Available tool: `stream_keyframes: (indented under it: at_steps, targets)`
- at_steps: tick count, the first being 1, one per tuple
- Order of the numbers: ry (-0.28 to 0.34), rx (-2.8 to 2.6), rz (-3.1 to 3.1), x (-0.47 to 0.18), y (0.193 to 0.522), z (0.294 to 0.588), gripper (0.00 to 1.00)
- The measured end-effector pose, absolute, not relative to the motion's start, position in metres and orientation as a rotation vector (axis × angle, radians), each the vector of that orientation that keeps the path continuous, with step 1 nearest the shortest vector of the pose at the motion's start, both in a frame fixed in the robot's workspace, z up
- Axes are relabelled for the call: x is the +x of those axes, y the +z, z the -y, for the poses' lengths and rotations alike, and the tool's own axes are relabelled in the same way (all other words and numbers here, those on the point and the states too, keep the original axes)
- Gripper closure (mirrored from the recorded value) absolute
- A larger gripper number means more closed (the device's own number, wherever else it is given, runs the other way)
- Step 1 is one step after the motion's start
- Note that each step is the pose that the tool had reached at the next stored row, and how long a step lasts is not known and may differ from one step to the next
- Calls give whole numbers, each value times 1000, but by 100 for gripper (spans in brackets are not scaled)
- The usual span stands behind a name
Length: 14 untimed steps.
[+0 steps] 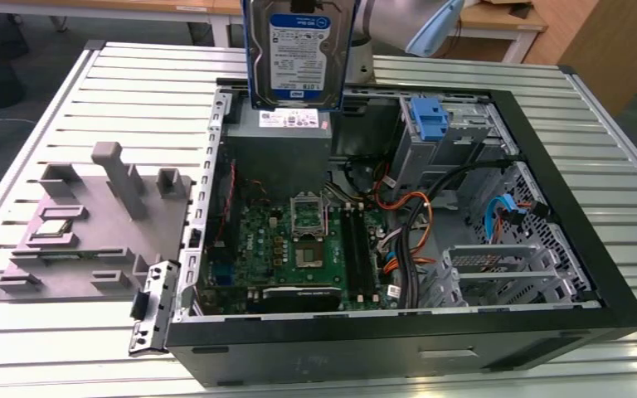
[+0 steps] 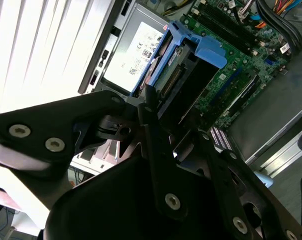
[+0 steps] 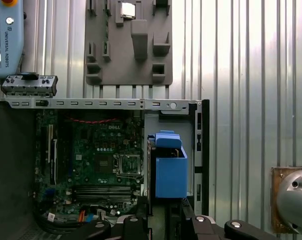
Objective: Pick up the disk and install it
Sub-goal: 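Pick up the disk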
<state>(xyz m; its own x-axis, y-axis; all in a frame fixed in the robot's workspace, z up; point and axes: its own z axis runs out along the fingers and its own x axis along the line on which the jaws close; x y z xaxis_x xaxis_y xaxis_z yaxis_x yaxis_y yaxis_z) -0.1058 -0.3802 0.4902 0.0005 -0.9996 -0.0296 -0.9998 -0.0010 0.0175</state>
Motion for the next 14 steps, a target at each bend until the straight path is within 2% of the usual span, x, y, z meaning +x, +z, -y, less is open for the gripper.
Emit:
stream_keyframes:
  at_steps: [14]
  targets:
    - [52, -2216, -2214, -85, 490, 381, 65]
